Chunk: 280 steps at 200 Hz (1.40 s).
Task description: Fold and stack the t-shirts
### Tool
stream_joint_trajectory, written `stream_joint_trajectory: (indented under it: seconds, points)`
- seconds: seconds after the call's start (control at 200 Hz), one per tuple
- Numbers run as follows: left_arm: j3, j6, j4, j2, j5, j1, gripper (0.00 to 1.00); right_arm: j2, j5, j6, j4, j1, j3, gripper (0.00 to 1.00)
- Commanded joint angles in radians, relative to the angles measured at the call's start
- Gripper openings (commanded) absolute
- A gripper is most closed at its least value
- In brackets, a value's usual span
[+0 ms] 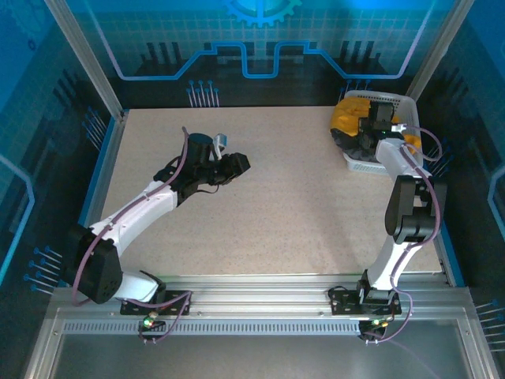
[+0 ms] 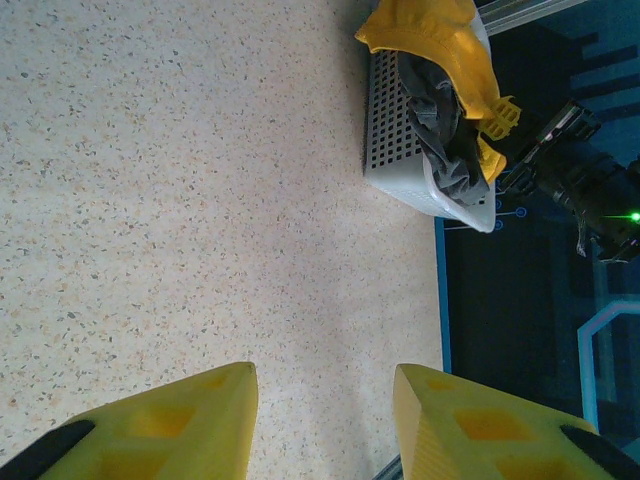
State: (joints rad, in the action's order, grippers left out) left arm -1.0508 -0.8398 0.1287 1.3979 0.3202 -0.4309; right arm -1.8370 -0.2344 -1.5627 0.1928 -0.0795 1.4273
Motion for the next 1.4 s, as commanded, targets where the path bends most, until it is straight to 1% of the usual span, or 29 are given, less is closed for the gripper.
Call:
stream_joint_trajectory:
  seconds: [0.0, 0.19, 0.355, 0.44, 0.545, 0.64, 0.73, 0.865, 0.995, 1.085, 1.17, 1.221, 1.246, 1.286, 1.351, 1.396]
  points:
    - [0.014, 0.002, 0.002, -0.027, 0.024, 0.006, 0.42, 0.023, -0.029, -0.033, -0.056, 0.004, 0.012, 0.00]
    - [0.016, 0.004, 0.010, -0.038, 0.022, 0.008, 0.42, 0.095, -0.104, -0.031, -0.193, 0.046, -0.045, 0.00]
    - [0.011, 0.005, 0.016, -0.040, 0.028, 0.008, 0.41, 0.151, -0.211, -0.010, -0.335, 0.099, -0.071, 0.00]
    - [0.012, 0.005, 0.019, -0.043, 0.029, 0.008, 0.41, 0.166, -0.248, 0.000, -0.416, 0.119, -0.064, 0.00]
    - [0.015, 0.005, 0.028, -0.052, 0.030, 0.007, 0.41, 0.169, -0.262, 0.042, -0.471, 0.129, -0.004, 0.00]
    - [0.017, 0.008, 0.035, -0.060, 0.030, 0.008, 0.41, 0.162, -0.250, 0.091, -0.548, 0.137, 0.062, 0.00]
    - [0.017, 0.008, 0.043, -0.067, 0.031, 0.008, 0.41, 0.153, -0.213, 0.157, -0.597, 0.140, 0.144, 0.00]
    - [0.010, 0.020, 0.063, -0.077, 0.026, 0.007, 0.41, 0.124, -0.096, 0.275, -0.613, 0.145, 0.325, 0.00]
    - [-0.014, 0.040, 0.102, -0.079, 0.006, 0.008, 0.41, 0.096, 0.008, 0.404, -0.589, 0.193, 0.506, 0.00]
    - [-0.035, 0.058, 0.133, -0.081, -0.030, 0.010, 0.41, 0.065, 0.093, 0.503, -0.556, 0.256, 0.638, 0.00]
    - [-0.051, 0.072, 0.179, -0.094, -0.087, 0.016, 0.41, 0.020, 0.191, 0.596, -0.501, 0.340, 0.768, 0.00]
    - [-0.057, 0.078, 0.210, -0.108, -0.127, 0.023, 0.41, -0.009, 0.237, 0.650, -0.468, 0.420, 0.839, 0.00]
    - [-0.058, 0.077, 0.222, -0.115, -0.150, 0.028, 0.41, -0.026, 0.259, 0.682, -0.422, 0.452, 0.868, 0.00]
    - [-0.059, 0.076, 0.251, -0.132, -0.186, 0.036, 0.41, -0.049, 0.275, 0.730, -0.371, 0.529, 0.915, 0.00]
    - [-0.066, 0.075, 0.323, -0.170, -0.295, 0.044, 0.42, -0.087, 0.282, 0.819, -0.277, 0.648, 0.962, 0.00]
    - [-0.075, 0.070, 0.392, -0.207, -0.402, 0.046, 0.43, -0.111, 0.271, 0.853, -0.221, 0.718, 0.955, 0.00]
